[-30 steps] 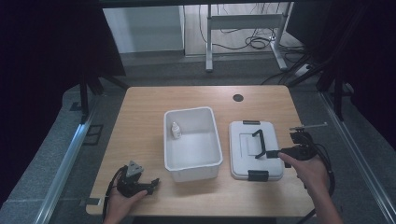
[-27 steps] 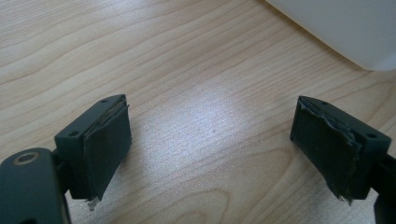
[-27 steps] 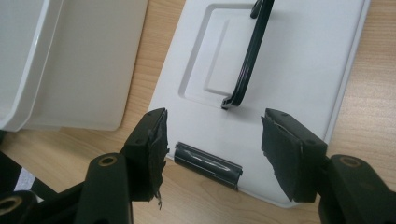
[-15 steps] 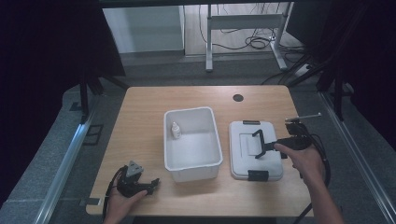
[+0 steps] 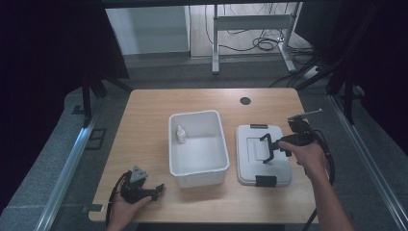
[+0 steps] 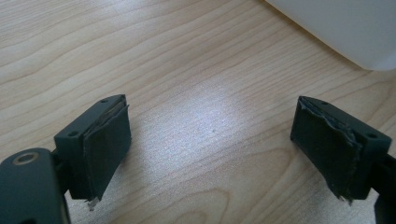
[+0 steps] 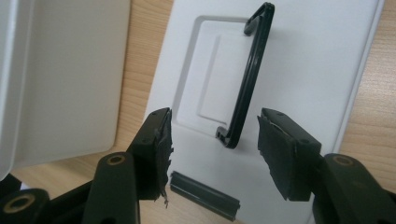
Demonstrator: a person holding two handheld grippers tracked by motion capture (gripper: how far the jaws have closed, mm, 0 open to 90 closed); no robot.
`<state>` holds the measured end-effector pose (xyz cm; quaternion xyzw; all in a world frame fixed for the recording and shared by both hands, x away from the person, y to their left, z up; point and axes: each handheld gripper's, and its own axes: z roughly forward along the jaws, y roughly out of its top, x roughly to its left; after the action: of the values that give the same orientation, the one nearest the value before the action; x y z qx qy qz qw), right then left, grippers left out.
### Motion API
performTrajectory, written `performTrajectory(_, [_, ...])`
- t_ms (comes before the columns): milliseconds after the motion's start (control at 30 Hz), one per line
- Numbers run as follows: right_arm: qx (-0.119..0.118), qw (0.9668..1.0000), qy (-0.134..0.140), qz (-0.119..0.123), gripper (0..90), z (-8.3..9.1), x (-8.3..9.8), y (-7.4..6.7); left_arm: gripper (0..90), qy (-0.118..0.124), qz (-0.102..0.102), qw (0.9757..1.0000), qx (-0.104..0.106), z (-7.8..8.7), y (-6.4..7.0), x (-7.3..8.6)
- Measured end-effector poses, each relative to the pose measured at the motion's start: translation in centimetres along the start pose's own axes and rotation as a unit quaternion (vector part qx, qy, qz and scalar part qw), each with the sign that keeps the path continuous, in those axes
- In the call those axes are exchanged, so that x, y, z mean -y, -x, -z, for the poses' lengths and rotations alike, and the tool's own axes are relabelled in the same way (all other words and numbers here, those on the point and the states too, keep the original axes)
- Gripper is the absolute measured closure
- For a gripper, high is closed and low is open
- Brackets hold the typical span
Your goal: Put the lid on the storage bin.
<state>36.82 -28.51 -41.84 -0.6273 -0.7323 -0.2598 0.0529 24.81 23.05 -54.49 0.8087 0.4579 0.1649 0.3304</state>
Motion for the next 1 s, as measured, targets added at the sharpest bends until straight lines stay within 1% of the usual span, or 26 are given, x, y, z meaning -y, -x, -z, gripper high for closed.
performTrajectory(33, [0.000, 1.0000, 0.000, -0.005, 45.4, -0.2, -0.2, 0.1, 12.2, 0.000, 0.000, 1.0000, 0.000, 0.0, 0.0, 0.0])
performTrajectory(133, [0.004, 1.0000, -0.004, -0.006, 45.5, -0.4, -0.5, 0.2, 12.2, 0.000, 0.000, 1.0000, 0.000, 0.0, 0.0, 0.0])
performTrajectory(200, [0.006, 0.9999, -0.006, -0.010, 47.0, -0.6, -0.9, 0.3, 12.2, 0.000, 0.000, 1.0000, 0.000, 0.0, 0.0, 0.0])
performTrajectory(267, [0.008, 0.9999, -0.006, -0.009, 49.8, -0.9, -1.2, 0.4, 12.2, 0.000, 0.000, 1.0000, 0.000, 0.0, 0.0, 0.0])
performTrajectory(333, [0.008, 0.9999, -0.008, -0.008, 50.6, -1.0, -1.3, 0.4, 12.2, 0.000, 0.000, 1.0000, 0.000, 0.0, 0.0, 0.0])
performTrajectory(367, [0.011, 0.9998, -0.016, -0.002, 51.2, -1.3, -1.6, 0.5, 12.2, 0.000, 0.000, 1.0000, 0.000, 0.0, 0.0, 0.0])
performTrajectory(400, [0.011, 0.9998, -0.017, -0.007, 51.8, -1.4, -1.7, 0.5, 12.2, 0.000, 0.000, 1.0000, 0.000, 0.0, 0.0, 0.0])
performTrajectory(433, [0.011, 0.9998, -0.017, -0.007, 51.8, -1.4, -1.7, 0.5, 12.2, 0.000, 0.000, 1.0000, 0.000, 0.0, 0.0, 0.0])
performTrajectory(467, [0.019, 0.9995, -0.023, -0.003, 52.9, -1.7, -2.0, 0.6, 12.1, 0.000, 0.000, 1.0000, 0.000, 0.0, 0.0, 0.0])
performTrajectory(533, [0.022, 0.9995, -0.025, -0.003, 53.6, -1.8, -2.1, 0.6, 12.1, 0.000, 0.000, 1.0000, 0.000, 0.0, 0.0, 0.0])
performTrajectory(600, [0.022, 0.9992, -0.033, -0.010, 55.3, -2.4, -2.5, 0.8, 12.2, 0.000, 0.000, 1.0000, 0.000, 0.0, 0.0, 0.0])
performTrajectory(667, [0.030, 0.9987, -0.041, -0.008, 56.7, -3.0, -2.7, 1.1, 12.1, 0.000, 0.000, 1.0000, 0.000, 0.0, 0.0, 0.0])
performTrajectory(700, [0.034, 0.9984, -0.043, -0.011, 57.7, -3.2, -2.9, 1.1, 12.1, 0.000, 0.000, 1.0000, 0.000, 0.0, 0.0, 0.0])
performTrajectory(733, [0.030, 0.9985, -0.042, -0.014, 59.5, -3.3, -3.0, 1.1, 12.2, 0.000, 0.000, 1.0000, 0.000, 0.0, 0.0, 0.0])
performTrajectory(767, [0.033, 0.9985, -0.042, -0.012, 61.5, -3.4, -3.1, 1.2, 12.1, 0.000, 0.000, 1.0000, 0.000, 0.0, 0.0, 0.0])
performTrajectory(833, [0.027, 0.9987, -0.038, -0.019, 63.7, -3.5, -3.3, 1.2, 12.1, 0.000, 0.000, 1.0000, 0.000, 0.0, 0.0, 0.0])
performTrajectory(1000, [0.035, 0.9980, -0.047, -0.022, 66.1, -4.1, -3.4, 1.5, 12.0, 0.000, -0.001, 1.0000, 0.000, 0.0, 0.0, 0.0])
